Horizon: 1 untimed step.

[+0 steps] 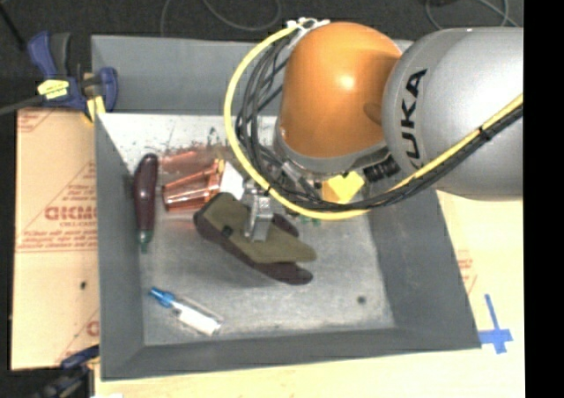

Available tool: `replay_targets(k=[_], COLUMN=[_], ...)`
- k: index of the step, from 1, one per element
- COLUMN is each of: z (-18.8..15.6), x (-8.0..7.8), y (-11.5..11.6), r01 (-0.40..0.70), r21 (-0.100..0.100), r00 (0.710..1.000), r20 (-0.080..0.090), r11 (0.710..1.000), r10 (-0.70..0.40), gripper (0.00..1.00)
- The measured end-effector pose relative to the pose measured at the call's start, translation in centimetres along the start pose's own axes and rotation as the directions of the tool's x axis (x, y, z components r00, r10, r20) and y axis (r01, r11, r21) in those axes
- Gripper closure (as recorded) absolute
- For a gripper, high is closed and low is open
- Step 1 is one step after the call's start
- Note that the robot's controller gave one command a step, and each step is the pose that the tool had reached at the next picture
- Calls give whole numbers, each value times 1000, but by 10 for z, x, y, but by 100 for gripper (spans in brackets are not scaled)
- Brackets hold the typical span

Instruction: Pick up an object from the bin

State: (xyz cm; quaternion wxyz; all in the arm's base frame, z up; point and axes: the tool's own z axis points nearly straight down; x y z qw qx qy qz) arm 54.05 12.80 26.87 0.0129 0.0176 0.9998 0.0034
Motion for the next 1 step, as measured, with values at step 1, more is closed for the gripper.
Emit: replay_targets(k=[1], z=[1], x=[0], y=[4], r01=[188], r21=[2], r00=[982], r20=[-12], r11=[982], r10=[-188], gripper=[100])
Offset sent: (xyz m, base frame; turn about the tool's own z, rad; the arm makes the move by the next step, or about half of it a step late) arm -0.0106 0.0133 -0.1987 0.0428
